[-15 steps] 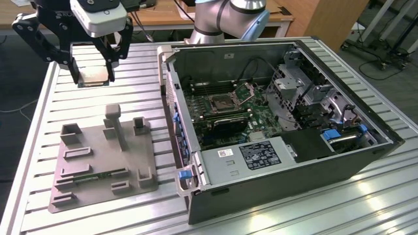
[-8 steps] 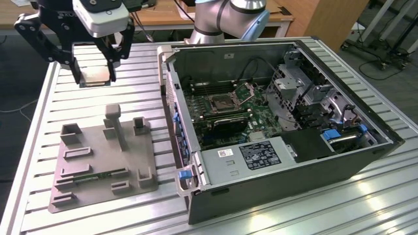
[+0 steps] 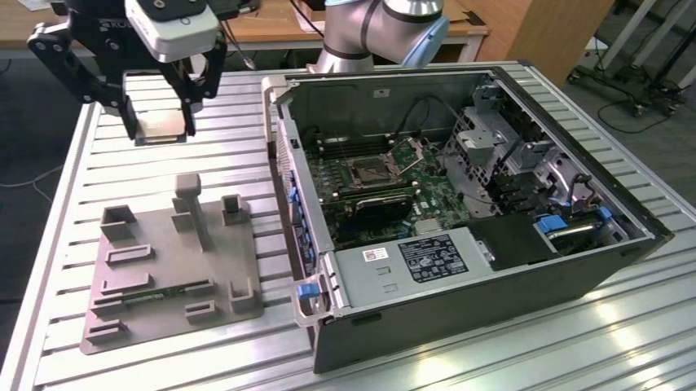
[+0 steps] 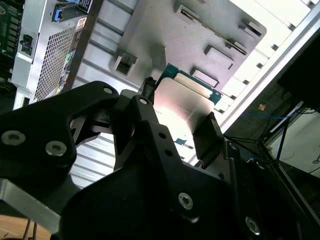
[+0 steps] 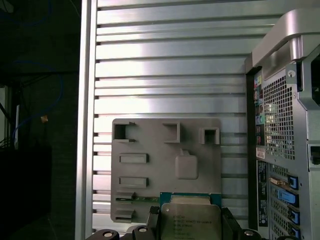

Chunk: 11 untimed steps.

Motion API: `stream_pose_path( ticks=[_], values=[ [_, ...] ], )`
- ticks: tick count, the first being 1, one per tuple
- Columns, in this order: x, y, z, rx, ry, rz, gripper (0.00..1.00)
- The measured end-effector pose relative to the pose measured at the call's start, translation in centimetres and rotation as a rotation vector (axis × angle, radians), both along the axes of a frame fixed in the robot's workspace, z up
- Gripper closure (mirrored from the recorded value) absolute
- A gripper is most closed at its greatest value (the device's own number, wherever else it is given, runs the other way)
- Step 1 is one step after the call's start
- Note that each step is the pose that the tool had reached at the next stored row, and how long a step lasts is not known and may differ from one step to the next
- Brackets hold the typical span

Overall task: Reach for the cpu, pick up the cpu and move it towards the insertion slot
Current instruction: 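Pick up the cpu and move it towards the insertion slot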

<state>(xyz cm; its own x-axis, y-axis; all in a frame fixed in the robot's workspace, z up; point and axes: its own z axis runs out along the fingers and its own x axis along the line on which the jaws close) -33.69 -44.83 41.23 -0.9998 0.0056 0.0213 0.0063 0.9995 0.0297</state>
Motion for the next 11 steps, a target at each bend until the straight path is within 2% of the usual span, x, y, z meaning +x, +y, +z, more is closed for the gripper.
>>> stream_pose_path(
  ticks=[11],
  values=[
    [0.34,0.00,-0.03,0.0000,-0.0001,0.000,0.45]
  ],
)
